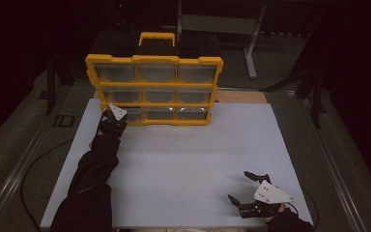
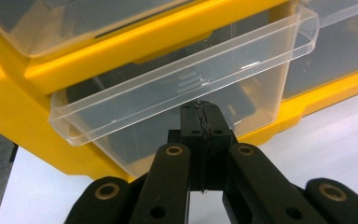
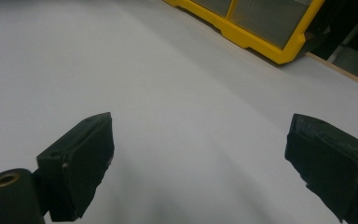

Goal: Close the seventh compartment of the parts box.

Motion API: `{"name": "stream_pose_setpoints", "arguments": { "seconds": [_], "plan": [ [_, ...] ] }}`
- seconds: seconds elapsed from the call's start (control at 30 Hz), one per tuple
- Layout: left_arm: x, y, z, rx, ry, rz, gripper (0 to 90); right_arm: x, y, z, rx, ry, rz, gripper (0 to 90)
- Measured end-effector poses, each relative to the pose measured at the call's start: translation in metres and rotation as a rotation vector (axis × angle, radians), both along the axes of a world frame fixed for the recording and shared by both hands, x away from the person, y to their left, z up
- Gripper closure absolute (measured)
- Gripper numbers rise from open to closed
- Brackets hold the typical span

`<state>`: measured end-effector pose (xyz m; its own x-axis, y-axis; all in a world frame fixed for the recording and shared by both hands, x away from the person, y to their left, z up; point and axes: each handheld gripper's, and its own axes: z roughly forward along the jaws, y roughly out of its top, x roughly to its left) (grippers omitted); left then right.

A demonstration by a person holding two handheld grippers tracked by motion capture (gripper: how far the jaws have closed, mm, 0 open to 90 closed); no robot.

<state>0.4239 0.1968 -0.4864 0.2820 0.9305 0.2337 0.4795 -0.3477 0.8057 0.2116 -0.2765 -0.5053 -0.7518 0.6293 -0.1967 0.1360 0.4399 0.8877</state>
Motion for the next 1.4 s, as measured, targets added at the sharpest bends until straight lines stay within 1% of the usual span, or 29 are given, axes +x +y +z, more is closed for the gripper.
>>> {"name": "stream_pose_setpoints", "arguments": {
  "seconds": [0.07,0.27,0.3,0.43,0.47,0.53,0.6,0.7,0.77,0.83,0.87,0.93,1.0,1.03,1.07,1.13,1.2,1.23,1.27,1.3,1.33,1.4],
  "plan": [
    [0.002,0.0,0.0,0.006,0.002,0.001,89.9,0.0,0.0,0.0,0.001,0.001,-0.002,7.9],
    [0.007,-0.001,0.0,-0.002,0.0,0.007,89.9,0.0,0.0,0.0,-0.001,0.003,-0.001,7.9],
    [0.008,-0.001,0.001,0.005,0.0,0.008,89.8,0.0,0.0,0.0,-0.001,0.002,-0.001,7.9],
    [0.013,-0.002,0.001,0.006,0.003,0.013,89.9,0.0,0.0,-0.001,-0.004,0.003,0.0,7.9],
    [0.013,-0.002,0.0,0.004,0.004,0.011,89.9,0.001,-0.001,-0.001,-0.003,0.002,0.001,7.9],
    [0.013,-0.003,-0.001,0.017,0.001,0.005,89.9,0.0,0.0,-0.001,-0.002,0.003,0.0,7.9],
    [0.013,-0.002,-0.001,0.008,0.002,0.006,89.9,0.001,0.0,-0.001,-0.001,0.006,0.002,7.9],
    [0.013,-0.002,0.0,0.013,0.006,0.005,89.9,0.0,0.0,-0.001,-0.003,0.006,0.003,7.9],
    [0.013,-0.001,0.0,0.008,0.011,0.002,89.9,0.0,0.0,-0.001,-0.001,0.005,0.003,7.9],
    [0.013,-0.002,0.001,0.0,0.02,0.018,89.8,0.001,0.0,-0.001,-0.005,0.005,0.004,7.9],
    [0.012,-0.002,0.0,-0.013,0.023,0.023,89.8,0.001,0.0,-0.001,-0.005,0.007,0.002,7.9],
    [0.01,-0.001,0.0,-0.028,0.031,0.019,89.7,0.0,0.0,-0.001,-0.003,0.005,0.001,7.9],
    [0.007,-0.001,0.0,-0.025,0.034,0.013,89.5,0.001,0.0,-0.001,-0.004,0.004,0.001,7.9],
    [0.007,-0.001,-0.001,-0.031,0.038,0.013,89.2,0.0,0.0,-0.001,-0.004,0.007,0.0,7.9],
    [0.005,0.0,-0.001,-0.034,0.043,0.01,87.1,0.0,0.0,-0.001,-0.005,0.006,0.001,7.9],
    [0.003,0.0,-0.001,-0.044,0.043,0.008,86.0,0.0,0.0,-0.001,-0.006,0.005,0.002,7.9],
    [0.002,0.0,-0.001,-0.043,0.046,0.004,82.4,0.0,0.0,-0.001,-0.006,0.005,0.003,7.9],
    [0.002,0.0,-0.001,-0.043,0.046,0.004,82.4,0.0,0.0,-0.001,-0.005,0.005,0.004,7.9],
    [-0.001,0.0,0.0,-0.053,0.048,-0.002,79.1,0.0,0.0,-0.001,-0.006,0.006,0.002,7.9],
    [-0.001,-0.001,0.0,-0.06,0.051,-0.004,78.3,0.001,0.0,-0.001,-0.007,0.004,0.004,7.9],
    [-0.002,-0.002,0.0,-0.06,0.049,-0.003,74.7,0.0,0.001,-0.001,-0.007,0.003,0.005,7.9],
    [-0.004,-0.003,0.001,-0.063,0.048,-0.002,70.7,0.0,0.001,-0.001,-0.009,0.003,0.004,7.9]
  ]
}}
